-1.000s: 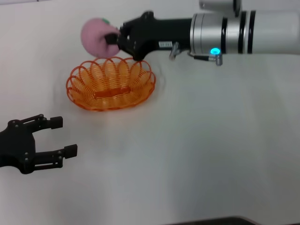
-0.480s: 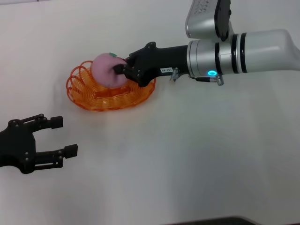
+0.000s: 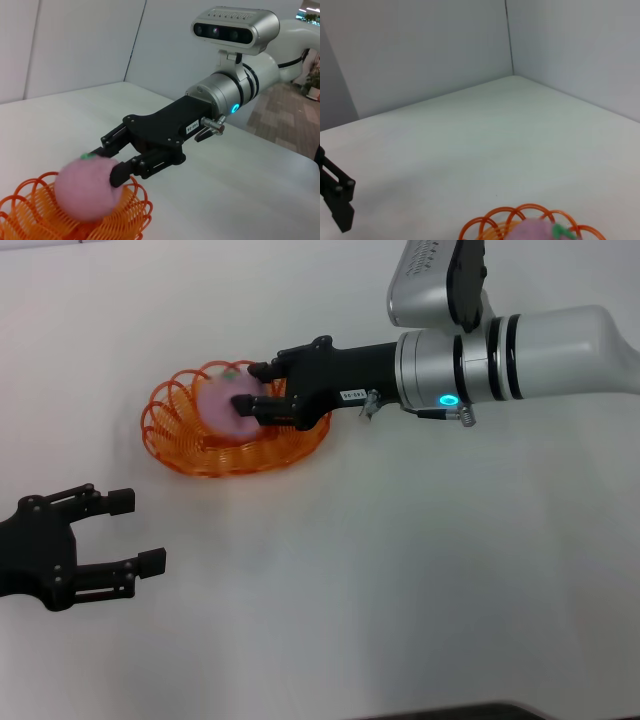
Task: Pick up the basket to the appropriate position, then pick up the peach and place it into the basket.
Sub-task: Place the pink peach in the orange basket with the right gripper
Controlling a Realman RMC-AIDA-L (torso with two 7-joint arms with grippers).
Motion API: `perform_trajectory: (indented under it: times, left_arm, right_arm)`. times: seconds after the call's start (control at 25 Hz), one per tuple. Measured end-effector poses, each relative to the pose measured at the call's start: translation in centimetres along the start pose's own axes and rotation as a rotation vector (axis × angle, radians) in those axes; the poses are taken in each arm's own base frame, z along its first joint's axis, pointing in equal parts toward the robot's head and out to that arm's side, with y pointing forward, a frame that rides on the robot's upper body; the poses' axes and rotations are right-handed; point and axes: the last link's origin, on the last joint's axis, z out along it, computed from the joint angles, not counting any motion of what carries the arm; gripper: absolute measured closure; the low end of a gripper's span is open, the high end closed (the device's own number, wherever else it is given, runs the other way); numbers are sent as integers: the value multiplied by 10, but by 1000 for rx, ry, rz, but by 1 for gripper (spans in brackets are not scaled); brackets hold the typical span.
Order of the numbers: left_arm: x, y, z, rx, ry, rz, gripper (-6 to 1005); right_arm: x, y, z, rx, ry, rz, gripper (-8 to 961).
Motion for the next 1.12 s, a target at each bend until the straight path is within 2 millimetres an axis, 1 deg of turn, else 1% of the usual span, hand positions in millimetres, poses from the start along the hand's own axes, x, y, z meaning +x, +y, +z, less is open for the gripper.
perform_trajectory:
  times: [0.08,0.28,0.48,0.64,0.72,0.92,1.04,1.12]
  left_arm:
    - [0,0,0,0,0,0,126]
    - [0,0,0,1,1,0,126]
    - [0,0,0,2,1,-1,126]
    - [0,0,0,2,2,-2,126]
    - [0,0,0,1,3,-2,126]
    - [0,0,0,2,4,-2,126]
    - [0,-1,0,8,3,-2,126]
    - [-1,-1,1,10,3,-4,126]
  right_arm:
    - [0,0,0,0,0,-1,665]
    - [-1,0,0,0,-2,-6,419]
    - [-4,1,0,-10,-6,-2,226]
    - [-12,2,-6,-51,-5,-3,83]
    - [-19,3,-12,-85,23,-18,14]
    - [-33,5,-36,-161,151,-67,13]
    - [-38,4,-58,-178,194,-88,13]
    - [-37,3,-75,-185,200,-86,16]
